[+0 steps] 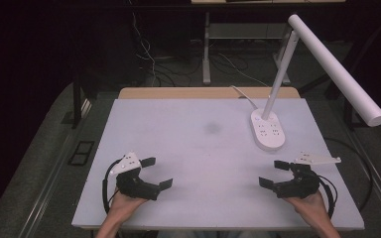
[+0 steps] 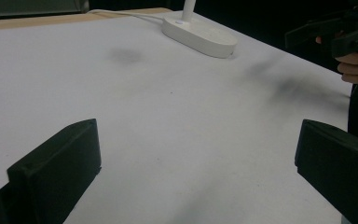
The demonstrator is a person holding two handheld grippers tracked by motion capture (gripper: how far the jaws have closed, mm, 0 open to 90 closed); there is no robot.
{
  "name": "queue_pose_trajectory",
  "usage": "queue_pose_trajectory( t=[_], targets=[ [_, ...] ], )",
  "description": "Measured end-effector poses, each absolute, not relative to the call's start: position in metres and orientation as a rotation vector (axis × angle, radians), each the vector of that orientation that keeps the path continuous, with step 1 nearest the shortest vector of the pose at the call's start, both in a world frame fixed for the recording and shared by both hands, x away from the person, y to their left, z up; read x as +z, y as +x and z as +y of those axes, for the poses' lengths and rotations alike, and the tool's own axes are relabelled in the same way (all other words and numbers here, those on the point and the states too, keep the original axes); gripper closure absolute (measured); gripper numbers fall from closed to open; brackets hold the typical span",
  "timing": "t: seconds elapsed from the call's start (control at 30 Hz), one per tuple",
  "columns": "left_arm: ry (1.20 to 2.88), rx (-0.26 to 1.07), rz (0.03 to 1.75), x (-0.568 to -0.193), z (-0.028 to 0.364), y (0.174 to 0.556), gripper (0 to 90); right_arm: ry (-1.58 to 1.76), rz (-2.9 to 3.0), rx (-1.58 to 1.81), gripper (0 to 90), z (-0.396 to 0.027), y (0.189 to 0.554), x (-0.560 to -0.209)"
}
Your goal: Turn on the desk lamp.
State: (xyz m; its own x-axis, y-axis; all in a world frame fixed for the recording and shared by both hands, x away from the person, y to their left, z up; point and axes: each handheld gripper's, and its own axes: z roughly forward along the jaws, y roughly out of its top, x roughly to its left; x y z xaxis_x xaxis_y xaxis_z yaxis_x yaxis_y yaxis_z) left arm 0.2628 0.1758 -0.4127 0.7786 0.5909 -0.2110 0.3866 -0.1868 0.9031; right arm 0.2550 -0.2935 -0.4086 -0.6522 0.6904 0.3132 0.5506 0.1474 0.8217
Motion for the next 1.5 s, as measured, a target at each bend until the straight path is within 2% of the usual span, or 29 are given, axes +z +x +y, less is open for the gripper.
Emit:
queue_pose_trajectory(
  t=[1.5],
  targets=[
    [1.813, 0.218, 0.799, -0.418, 0.1792, 0.2611, 0.0, 1.282, 2.347, 1.464, 1.2, -0.3028, 0.2608, -0.4059]
  ],
)
